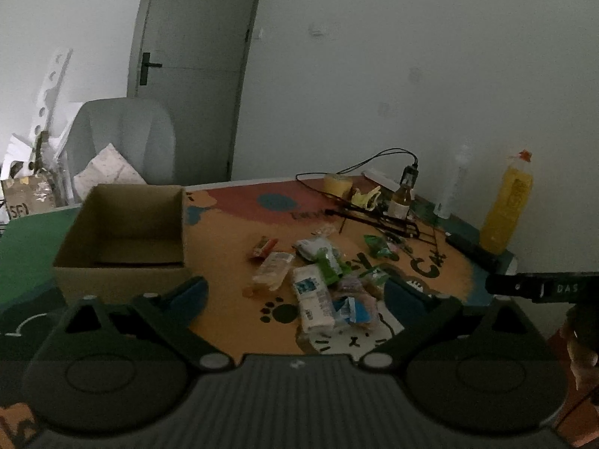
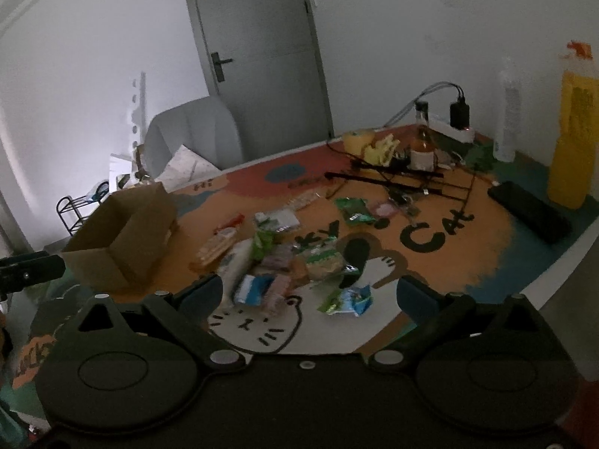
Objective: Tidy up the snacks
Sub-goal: 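Grasp the white printed snack bag with the left gripper while the right gripper reaches toward the blue-green packet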
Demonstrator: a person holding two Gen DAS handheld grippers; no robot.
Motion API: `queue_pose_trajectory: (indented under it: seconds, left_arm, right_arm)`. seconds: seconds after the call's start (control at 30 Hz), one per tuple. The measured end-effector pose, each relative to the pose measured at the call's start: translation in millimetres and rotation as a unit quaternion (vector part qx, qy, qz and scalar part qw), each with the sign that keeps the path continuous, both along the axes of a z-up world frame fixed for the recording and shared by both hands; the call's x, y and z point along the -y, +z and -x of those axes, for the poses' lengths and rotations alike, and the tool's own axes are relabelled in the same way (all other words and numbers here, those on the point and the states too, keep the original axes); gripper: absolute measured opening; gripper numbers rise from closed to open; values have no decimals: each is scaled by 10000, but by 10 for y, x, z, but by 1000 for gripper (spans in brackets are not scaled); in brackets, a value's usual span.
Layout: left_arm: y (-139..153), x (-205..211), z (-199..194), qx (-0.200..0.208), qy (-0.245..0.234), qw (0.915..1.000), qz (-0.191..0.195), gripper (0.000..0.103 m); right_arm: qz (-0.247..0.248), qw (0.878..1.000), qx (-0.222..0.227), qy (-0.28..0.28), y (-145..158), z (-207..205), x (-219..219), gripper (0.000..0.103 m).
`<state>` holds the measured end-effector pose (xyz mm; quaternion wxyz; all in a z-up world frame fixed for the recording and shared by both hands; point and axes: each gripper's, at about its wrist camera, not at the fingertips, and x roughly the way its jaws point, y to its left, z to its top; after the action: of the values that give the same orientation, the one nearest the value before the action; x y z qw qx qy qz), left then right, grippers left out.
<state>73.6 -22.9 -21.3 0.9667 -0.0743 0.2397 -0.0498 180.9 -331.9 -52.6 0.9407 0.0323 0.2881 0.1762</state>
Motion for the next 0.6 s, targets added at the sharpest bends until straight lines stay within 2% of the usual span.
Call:
queue_pose_trajectory:
  seconds: [0.2,0.33,0.6]
  left_arm:
    - [-175,32,-307,-194,-49,9997,127,97]
    - [-275,66,-459,-257,-104,9993,244,95]
    - [-514,169,-864,-588,-213,9977,277,83]
  right_arm:
    - [-193,9994,-273,-109,-173,-235,115,83]
    - [-228,9988,-429,-41,-254,-348,154,78]
    - [-356,9961,-809,-6,-480,-670,252,67]
